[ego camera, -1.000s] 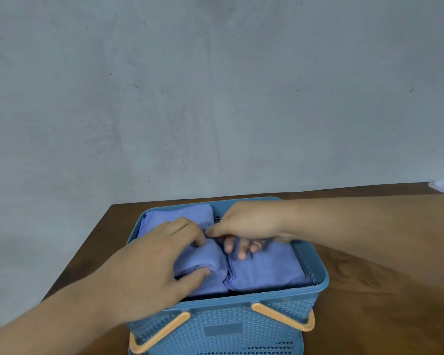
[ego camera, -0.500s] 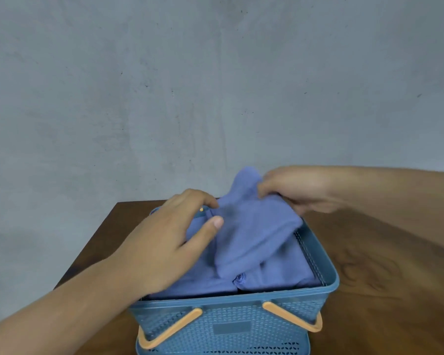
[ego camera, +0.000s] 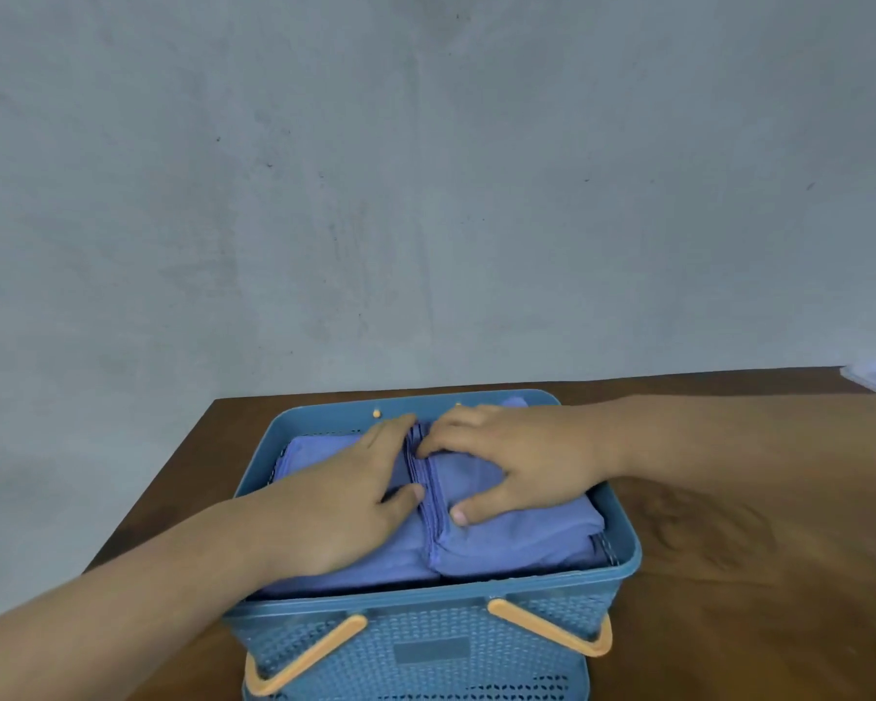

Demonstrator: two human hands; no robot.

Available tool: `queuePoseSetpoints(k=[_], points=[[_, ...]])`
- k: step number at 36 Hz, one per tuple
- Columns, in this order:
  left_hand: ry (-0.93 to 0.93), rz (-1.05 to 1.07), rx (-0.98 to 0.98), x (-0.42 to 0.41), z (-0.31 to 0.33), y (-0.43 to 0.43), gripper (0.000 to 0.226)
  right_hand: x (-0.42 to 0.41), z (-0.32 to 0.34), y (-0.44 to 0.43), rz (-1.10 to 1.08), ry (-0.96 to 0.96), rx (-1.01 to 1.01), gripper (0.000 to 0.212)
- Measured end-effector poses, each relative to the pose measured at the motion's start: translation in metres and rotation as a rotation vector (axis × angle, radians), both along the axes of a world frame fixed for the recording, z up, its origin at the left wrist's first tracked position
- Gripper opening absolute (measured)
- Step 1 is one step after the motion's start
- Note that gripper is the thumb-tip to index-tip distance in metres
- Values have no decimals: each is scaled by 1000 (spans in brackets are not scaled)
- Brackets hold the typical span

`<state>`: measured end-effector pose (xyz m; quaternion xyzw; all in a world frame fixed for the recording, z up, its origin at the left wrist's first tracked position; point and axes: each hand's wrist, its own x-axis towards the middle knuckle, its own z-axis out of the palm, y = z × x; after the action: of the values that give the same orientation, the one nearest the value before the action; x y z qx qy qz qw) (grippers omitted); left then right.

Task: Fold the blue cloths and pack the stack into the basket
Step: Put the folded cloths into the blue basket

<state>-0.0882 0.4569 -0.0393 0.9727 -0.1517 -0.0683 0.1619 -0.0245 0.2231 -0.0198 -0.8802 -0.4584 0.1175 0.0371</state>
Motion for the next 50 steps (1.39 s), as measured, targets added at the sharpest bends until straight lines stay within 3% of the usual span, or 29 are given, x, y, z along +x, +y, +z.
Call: queuePoseSetpoints(k=[7,13,19,22,25,28,31,34,37,41,43,46,50], points=[[140,-52,169,2,-10,2,75,-26,0,9,-140,46,-290,105],[179,-99,273,3,-16,19,75,-27,-15,6,-132,-53,-540,92],[204,-103,282,3,-15,4,81,-27,-30,20,-162,20,-415,99],[201,-76,182,1,-4,10,92,-26,-17,14,-173,69,-301,105],[120,-56,196,-3,9,18,85,-20,3,2,-184,22,-99,89],[155,-41,277,-5,5,19,95,-19,1,-9,-174,-108,-223,91],[200,-56,286,-7,-8,11,103,-24,-15,-11,-176,-65,-377,95],[194,-63,277,-3,-8,10,109,-24,-15,-9,-186,-52,-370,96],[140,-67,182,-7,6,19,94,-24,-7,-14,-187,-34,-272,92],[-70,4,-109,-15,13,50,56,-29,-2,-32,-244,-170,148,63],[-199,111,-277,-18,3,66,38,-32,-9,-44,-374,-213,299,60],[-220,286,-577,-22,-11,77,19,-38,-25,-54,-561,-70,429,69],[-136,491,-872,-20,-23,85,30,-42,-34,-51,-791,272,806,79]])
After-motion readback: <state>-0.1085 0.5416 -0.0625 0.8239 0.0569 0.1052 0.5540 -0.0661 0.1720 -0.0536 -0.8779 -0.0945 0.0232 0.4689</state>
